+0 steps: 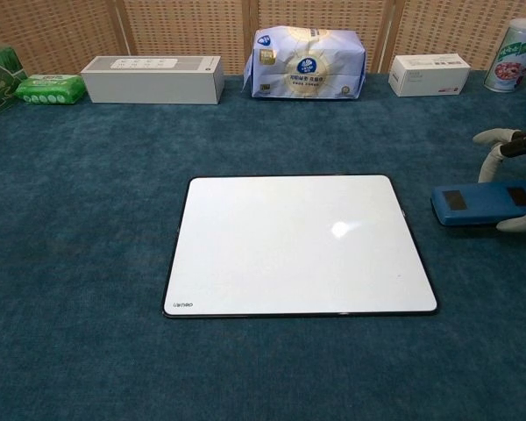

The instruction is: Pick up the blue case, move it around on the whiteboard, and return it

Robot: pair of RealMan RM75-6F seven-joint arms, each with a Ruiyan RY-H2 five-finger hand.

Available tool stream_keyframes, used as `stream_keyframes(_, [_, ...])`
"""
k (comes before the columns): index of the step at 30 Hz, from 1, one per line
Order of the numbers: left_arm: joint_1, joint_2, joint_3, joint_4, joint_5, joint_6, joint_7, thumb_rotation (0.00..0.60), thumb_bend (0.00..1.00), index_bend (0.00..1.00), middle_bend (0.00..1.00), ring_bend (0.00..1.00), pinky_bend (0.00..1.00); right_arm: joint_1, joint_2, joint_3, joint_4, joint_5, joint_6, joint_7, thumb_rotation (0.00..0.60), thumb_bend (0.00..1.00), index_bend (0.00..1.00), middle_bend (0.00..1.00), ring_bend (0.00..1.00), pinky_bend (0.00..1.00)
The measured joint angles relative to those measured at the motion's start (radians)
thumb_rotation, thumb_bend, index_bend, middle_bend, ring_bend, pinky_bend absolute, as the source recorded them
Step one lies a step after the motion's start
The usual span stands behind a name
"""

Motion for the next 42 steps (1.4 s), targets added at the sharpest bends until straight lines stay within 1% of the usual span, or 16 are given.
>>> stream_keyframes(2, [-0.001, 0.000, 0.000, 0.000, 0.000, 0.000, 0.001, 0.600, 0.32, 0.35, 0.26, 0.14, 0.00, -0.001, 0.000, 0.000, 0.002, -0.002, 0.004, -0.002, 0.600, 0.18, 0.28, 0.00, 0.00, 0.00])
stream_keyframes(4, [-0.001, 0.000, 0.000, -0.001, 0.000, 0.000, 0.001, 0.600, 0.32, 0.35, 0.26, 0.14, 0.00, -0.002, 0.001, 0.000, 0.001, -0.002, 0.005, -0.003, 0.600, 0.18, 0.24, 0.00, 0.00, 0.00])
stream_keyframes(9, [-0.003, -0.001, -0.001, -0.001, -0.002, -0.002, 0.003, 0.600, 0.32, 0.35, 0.26, 0.14, 0.00, -0.005, 0.005, 0.001, -0.002, -0.005, 0.013, -0.012, 0.600, 0.18, 0.18, 0.00, 0.00, 0.00])
stream_keyframes(14, [-0.003, -0.003, -0.001, 0.001, -0.005, -0.003, -0.001, 0.600, 0.32, 0.35, 0.26, 0.14, 0.00, -0.012, 0.016, 0.006, -0.018, -0.008, 0.038, -0.018, 0.597, 0.19, 0.17, 0.00, 0.00, 0.00])
stream_keyframes(17, [-0.003, -0.008, 0.001, 0.008, -0.012, -0.005, -0.005, 0.600, 0.32, 0.35, 0.26, 0.14, 0.00, -0.024, 0.028, 0.014, -0.041, -0.009, 0.073, -0.026, 0.597, 0.20, 0.17, 0.00, 0.00, 0.00])
stream_keyframes(21, [0.000, -0.014, 0.002, 0.019, -0.031, -0.007, -0.016, 0.600, 0.32, 0.34, 0.26, 0.14, 0.00, -0.049, 0.049, 0.023, -0.091, -0.009, 0.141, -0.057, 0.600, 0.21, 0.20, 0.00, 0.00, 0.00])
stream_keyframes(24, [0.003, -0.019, 0.002, 0.029, -0.048, -0.008, -0.026, 0.600, 0.32, 0.34, 0.26, 0.14, 0.00, -0.070, 0.067, 0.028, -0.124, -0.006, 0.190, -0.103, 0.600, 0.21, 0.22, 0.01, 0.00, 0.00])
stream_keyframes(30, [0.011, -0.040, 0.009, 0.069, -0.102, -0.029, -0.062, 0.600, 0.32, 0.32, 0.26, 0.14, 0.00, -0.138, 0.104, 0.027, -0.184, 0.010, 0.322, -0.251, 0.600, 0.21, 0.30, 0.06, 0.00, 0.00])
stream_keyframes(35, [0.020, -0.074, 0.016, 0.109, -0.124, -0.032, -0.061, 0.600, 0.32, 0.30, 0.26, 0.14, 0.00, -0.221, 0.132, 0.008, -0.221, 0.035, 0.411, -0.316, 0.600, 0.21, 0.35, 0.09, 0.00, 0.00])
stream_keyframes(42, [0.034, -0.121, 0.033, 0.147, -0.137, -0.035, -0.055, 0.600, 0.32, 0.29, 0.26, 0.14, 0.00, -0.302, 0.145, -0.027, -0.251, 0.032, 0.489, -0.333, 0.600, 0.21, 0.36, 0.10, 0.00, 0.00])
